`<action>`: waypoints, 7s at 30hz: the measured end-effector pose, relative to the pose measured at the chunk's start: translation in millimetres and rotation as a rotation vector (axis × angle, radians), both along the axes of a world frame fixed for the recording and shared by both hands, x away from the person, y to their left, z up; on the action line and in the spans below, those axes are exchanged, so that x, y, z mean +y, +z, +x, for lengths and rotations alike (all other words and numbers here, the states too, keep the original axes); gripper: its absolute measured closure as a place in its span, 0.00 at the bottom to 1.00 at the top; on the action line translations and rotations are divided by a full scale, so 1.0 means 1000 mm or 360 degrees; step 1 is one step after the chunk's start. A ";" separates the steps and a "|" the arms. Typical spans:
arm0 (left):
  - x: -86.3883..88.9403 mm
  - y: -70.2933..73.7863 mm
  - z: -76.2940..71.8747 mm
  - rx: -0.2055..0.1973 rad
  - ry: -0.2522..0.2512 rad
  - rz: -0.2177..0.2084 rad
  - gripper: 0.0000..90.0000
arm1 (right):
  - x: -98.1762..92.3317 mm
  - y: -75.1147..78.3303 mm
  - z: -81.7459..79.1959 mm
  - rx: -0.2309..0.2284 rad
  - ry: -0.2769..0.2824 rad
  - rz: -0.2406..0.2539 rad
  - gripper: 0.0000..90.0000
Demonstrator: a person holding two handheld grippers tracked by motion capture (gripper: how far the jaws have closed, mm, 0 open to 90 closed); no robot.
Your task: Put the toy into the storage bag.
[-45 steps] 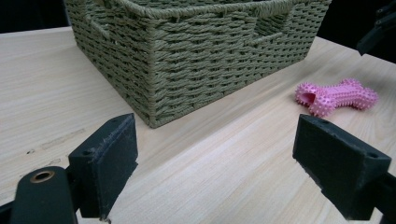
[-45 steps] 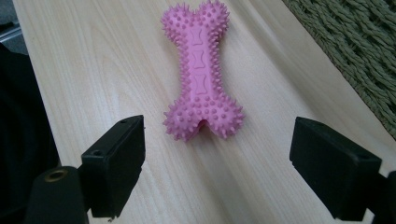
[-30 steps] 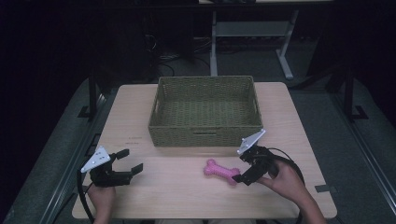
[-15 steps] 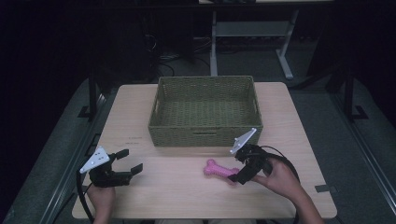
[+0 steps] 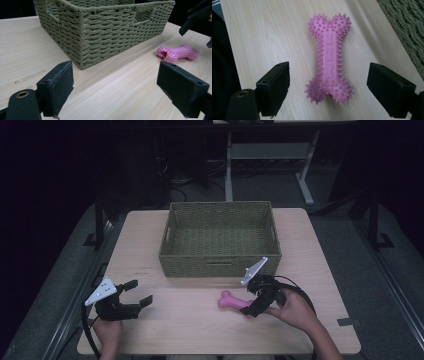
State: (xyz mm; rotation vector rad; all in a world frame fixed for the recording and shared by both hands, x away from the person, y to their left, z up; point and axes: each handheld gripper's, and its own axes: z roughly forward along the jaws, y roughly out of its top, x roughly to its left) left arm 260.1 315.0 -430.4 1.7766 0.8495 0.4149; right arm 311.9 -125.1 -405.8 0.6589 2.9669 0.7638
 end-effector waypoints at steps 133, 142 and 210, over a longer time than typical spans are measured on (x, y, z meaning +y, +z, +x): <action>0.003 -0.001 0.002 -0.0020 0.0031 -0.0057 0.15 | 0.029 0.046 0.057 0.0093 0.0316 -0.0059 0.64; 0.005 -0.001 0.002 -0.0016 0.0036 -0.0068 0.15 | 0.030 0.066 0.065 0.0058 0.0365 -0.0056 0.64; 0.009 -0.003 0.006 -0.0020 0.0061 -0.0082 0.15 | 0.029 0.091 0.186 0.0157 0.0237 -0.0014 0.64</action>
